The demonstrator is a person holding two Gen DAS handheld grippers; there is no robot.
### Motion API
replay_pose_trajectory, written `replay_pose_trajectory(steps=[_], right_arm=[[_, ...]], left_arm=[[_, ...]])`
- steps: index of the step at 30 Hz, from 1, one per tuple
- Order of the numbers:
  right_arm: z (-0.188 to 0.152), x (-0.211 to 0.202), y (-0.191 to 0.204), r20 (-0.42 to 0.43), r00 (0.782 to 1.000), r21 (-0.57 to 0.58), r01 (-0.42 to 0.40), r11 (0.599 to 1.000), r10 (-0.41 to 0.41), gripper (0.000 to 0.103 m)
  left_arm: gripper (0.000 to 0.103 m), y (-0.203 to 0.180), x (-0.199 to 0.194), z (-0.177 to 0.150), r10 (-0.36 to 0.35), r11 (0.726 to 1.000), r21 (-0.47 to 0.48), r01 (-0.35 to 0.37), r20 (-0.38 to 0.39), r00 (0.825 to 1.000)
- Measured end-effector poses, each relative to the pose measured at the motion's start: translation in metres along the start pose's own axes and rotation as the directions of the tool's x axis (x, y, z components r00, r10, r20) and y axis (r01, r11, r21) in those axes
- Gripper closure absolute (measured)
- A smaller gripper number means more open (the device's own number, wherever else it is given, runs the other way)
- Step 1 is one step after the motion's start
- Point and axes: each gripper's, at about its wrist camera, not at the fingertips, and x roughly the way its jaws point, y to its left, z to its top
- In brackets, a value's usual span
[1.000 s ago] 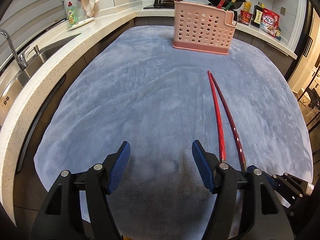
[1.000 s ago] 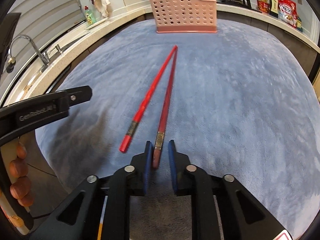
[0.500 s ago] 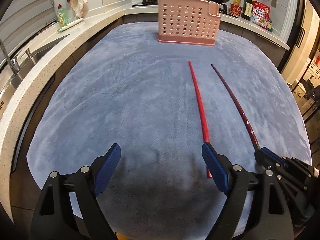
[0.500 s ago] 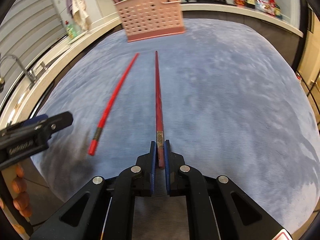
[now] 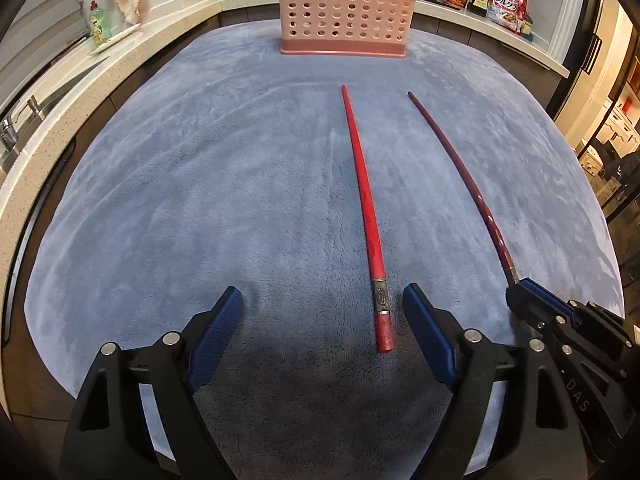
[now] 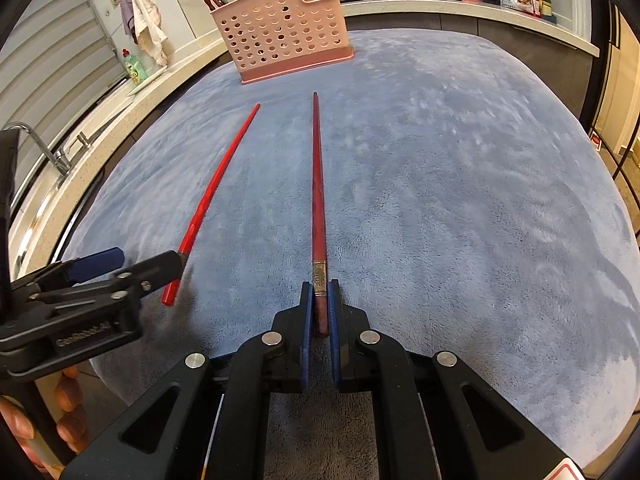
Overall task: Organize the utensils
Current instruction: 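Grasp the dark red chopstick with the right tool while the left tool grasps the red chopstick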
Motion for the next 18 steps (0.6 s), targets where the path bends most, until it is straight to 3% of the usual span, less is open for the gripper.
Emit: replay_pose_trajectory(steps=[9, 15, 18], right_arm=[[-0.0011, -0.0001, 0.0016, 0.002, 1.0, -0.003, -0.002, 1.0, 0.002, 0.096], [-0.0011, -0.0002, 0.0016, 0.001, 1.0, -0.001, -0.002, 1.0, 0.002, 0.096], [-0.0008, -0.0003, 0.0014, 0.001, 1.0, -0.002, -0.002, 1.0, 0.002, 0.096]], left_arm=[[0.042, -0.0054, 0.0058, -0.0023, 0.016, 1.0, 0.019, -0.016, -0.01, 1.0], [0.064, -0.0049, 0.0049, -0.0012, 0.0, 1.0, 0.023, 0.0, -0.011, 1.0], [0.082, -0.0029, 0.0043, 0.0004, -0.011, 1.0, 0.019, 0.011, -0.015, 1.0]])
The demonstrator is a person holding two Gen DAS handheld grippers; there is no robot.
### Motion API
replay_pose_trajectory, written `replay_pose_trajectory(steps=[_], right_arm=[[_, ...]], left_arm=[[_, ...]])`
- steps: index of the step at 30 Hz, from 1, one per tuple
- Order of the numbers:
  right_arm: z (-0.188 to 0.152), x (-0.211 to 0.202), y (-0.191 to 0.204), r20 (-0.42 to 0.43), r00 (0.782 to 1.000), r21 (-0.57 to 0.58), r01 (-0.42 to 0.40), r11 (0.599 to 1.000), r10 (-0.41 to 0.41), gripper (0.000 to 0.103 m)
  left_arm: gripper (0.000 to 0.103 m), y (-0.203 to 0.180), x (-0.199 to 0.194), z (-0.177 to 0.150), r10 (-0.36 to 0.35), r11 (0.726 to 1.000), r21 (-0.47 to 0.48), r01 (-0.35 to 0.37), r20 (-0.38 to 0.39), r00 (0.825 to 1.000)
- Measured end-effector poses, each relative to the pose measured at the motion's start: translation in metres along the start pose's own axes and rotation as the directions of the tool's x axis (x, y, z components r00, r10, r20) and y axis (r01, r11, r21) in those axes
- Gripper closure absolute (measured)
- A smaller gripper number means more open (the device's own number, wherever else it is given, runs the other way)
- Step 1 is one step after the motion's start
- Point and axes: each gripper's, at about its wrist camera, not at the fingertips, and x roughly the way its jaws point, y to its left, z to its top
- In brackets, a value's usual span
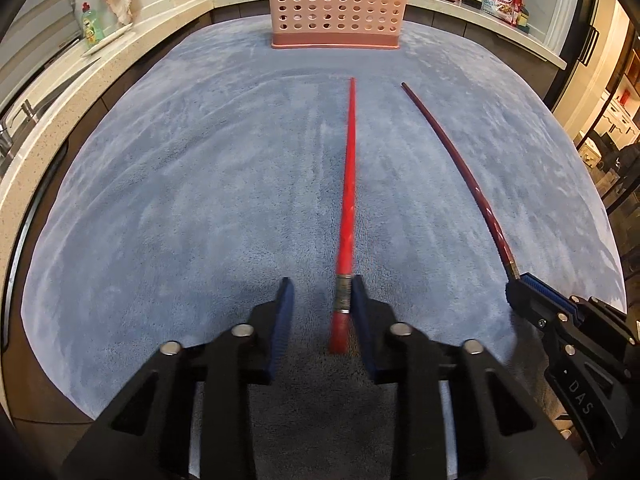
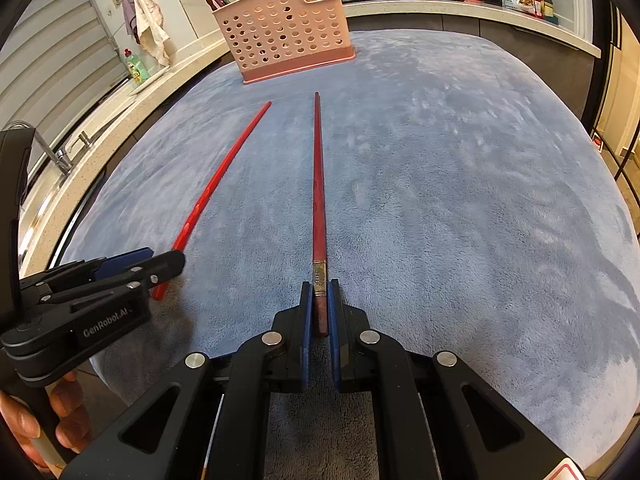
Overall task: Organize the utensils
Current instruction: 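Grasp the dark red chopstick with the right tool while the left tool grasps the red chopstick, then lift and carry both chopsticks in both tools over the pink holder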
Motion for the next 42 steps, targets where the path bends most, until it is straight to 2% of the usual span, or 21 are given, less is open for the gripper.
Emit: replay_pose_trajectory(steps=[2, 8, 16, 25, 33, 42], right_arm=[[0.0, 0.0, 0.0, 0.0, 1.0, -0.001, 0.0, 1.0, 0.0, 0.096], [0.0, -0.004, 0.001, -0.002, 1.0, 0.004, -0.011, 1.0, 0.011, 0.096], [0.01, -0.028, 0.002, 0.043, 0.999, 0.004, -0.031, 1.0, 0.03, 0.096], [0.046, -0.071, 0.004, 0.169, 0.984, -0.003, -0.063, 0.998, 0.063, 0.096], [0.084, -0.104, 0.012, 0.276, 0.956, -0.035, -0.09, 0.995, 0.096, 0.096], [0.122, -0.115, 0.014, 0.339, 0.932, -0.042, -0.123, 0.991, 0.13, 0.096]], left_arm=[[0.092, 0.002, 0.0, 0.001, -0.015, 1.0, -0.007, 0.014, -0.005, 1.0], [0.096, 0.007, -0.004, 0.002, -0.041, 0.999, -0.022, 0.041, -0.013, 0.999], [0.096, 0.009, -0.025, 0.007, -0.053, 0.998, -0.029, 0.054, 0.019, 0.998], [0.096, 0.011, -0.064, 0.029, -0.045, 0.998, -0.034, 0.049, 0.106, 0.993], [0.096, 0.016, -0.098, 0.058, -0.053, 0.997, -0.046, 0.064, 0.199, 0.979], [0.096, 0.028, -0.129, 0.099, -0.041, 0.996, -0.061, 0.063, 0.306, 0.951]])
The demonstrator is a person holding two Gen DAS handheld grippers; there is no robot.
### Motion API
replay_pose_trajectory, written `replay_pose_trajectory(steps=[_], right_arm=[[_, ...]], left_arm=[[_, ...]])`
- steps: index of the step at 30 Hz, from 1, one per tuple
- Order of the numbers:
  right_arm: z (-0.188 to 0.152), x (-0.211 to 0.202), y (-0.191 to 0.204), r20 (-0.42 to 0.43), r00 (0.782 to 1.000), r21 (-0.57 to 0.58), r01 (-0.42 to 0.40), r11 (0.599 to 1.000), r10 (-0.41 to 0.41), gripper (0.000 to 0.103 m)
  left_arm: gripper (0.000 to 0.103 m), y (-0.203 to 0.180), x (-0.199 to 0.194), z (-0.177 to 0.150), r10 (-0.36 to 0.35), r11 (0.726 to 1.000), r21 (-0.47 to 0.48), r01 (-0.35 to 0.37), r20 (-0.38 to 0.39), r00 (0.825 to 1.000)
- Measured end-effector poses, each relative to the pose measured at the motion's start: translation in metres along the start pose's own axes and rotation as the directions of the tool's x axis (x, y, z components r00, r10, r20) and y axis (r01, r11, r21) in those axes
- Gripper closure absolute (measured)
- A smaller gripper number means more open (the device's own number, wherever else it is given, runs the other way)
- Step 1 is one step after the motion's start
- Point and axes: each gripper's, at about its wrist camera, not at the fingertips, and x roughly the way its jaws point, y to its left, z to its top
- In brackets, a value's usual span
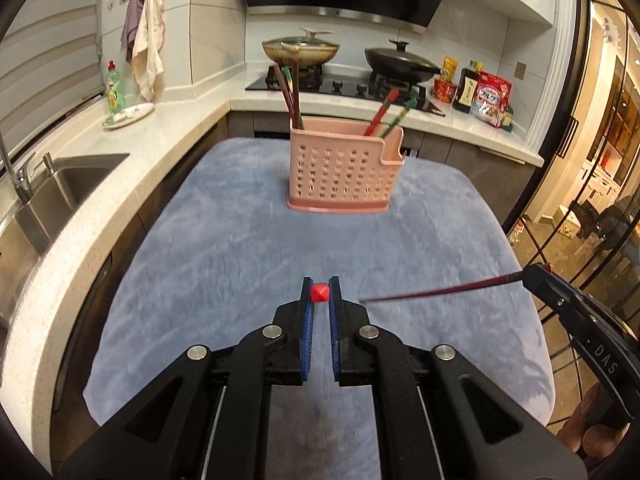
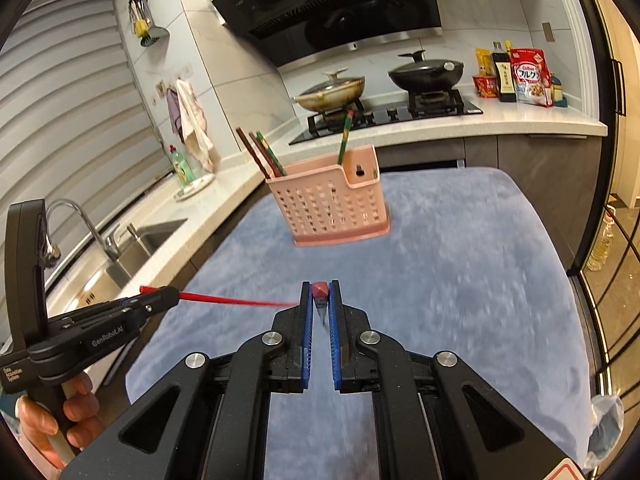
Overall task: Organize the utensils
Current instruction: 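Lift and carry both chopsticks in both tools over the pink holder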
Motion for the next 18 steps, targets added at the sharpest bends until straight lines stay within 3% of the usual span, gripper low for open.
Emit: replay_pose_trajectory(steps=[13, 18], right_arm=[[0.061, 0.017, -0.004, 0.077, 0.996, 0.018, -0.041, 0.999, 0.039, 0.096], [0.101, 0.023, -0.01, 0.136, 0.989, 0.039, -0.07, 0.997, 0.064, 0.096]], left_arm=[[0.096, 0.001, 0.008, 0.064, 0.002, 1.0, 0.008, -0.002, 0.089, 0.996], [0.096, 0.001, 0.009, 0.102, -0.008, 1.0, 0.009, 0.007, 0.142, 0.99]])
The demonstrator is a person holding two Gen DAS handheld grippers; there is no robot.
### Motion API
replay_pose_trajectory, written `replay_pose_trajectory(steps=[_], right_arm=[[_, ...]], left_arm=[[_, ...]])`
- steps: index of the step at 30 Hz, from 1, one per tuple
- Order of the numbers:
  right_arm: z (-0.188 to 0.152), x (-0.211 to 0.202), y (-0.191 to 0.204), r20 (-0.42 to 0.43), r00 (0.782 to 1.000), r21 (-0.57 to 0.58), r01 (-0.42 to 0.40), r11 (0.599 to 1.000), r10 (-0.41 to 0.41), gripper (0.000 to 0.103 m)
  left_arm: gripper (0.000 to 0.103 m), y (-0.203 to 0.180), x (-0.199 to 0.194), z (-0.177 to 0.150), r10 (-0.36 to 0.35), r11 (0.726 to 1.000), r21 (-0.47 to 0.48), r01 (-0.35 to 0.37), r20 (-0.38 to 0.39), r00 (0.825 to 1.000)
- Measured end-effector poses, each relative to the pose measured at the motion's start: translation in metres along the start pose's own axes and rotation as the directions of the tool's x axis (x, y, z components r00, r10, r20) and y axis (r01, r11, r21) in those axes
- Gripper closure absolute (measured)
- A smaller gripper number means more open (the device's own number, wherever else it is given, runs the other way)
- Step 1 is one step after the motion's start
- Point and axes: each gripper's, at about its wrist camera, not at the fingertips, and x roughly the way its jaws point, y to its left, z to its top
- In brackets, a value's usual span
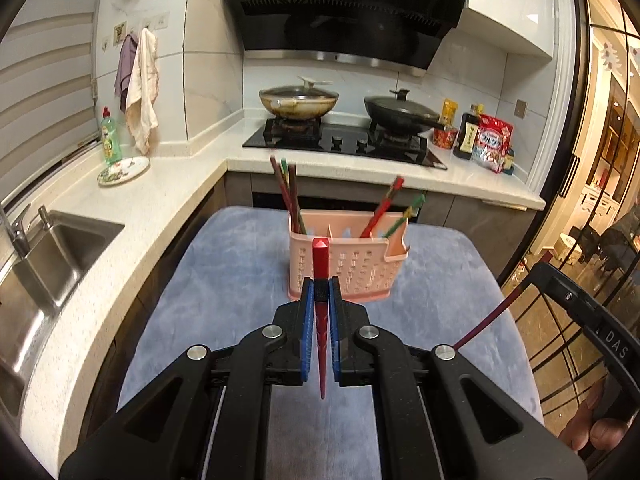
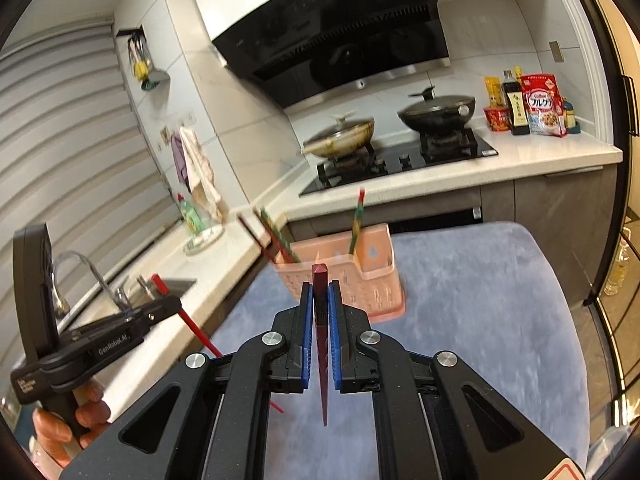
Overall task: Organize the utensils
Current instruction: 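Lift and carry both chopsticks in both tools over the pink holder, then lower both chopsticks into the pink holder and open both tools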
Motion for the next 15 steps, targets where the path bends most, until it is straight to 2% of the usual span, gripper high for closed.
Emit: replay_pose_trajectory(steps=[5, 9, 15], right_arm=[[0.051, 0.018, -0.002, 0.085, 0.996, 0.022, -0.012, 1.0, 0.01, 0.096], [0.088, 0.035, 0.001, 0.149, 0.989, 0.015, -0.002, 1.0, -0.001, 0.096], [0.124, 0.069, 0.004, 0.186, 0.982, 0.013, 0.006, 1.0, -0.009, 0.096]], left_arm=[[0.096, 0.001, 0.003, 0.045, -0.001, 1.0, -0.012, 0.002, 0.085, 0.996], [0.096, 0.0, 0.007, 0.089, 0.006, 1.0, -0.023, -0.002, 0.176, 0.984], [0.096, 0.001, 0.027, 0.127, 0.018, 0.999, -0.039, -0.009, 0.235, 0.972]])
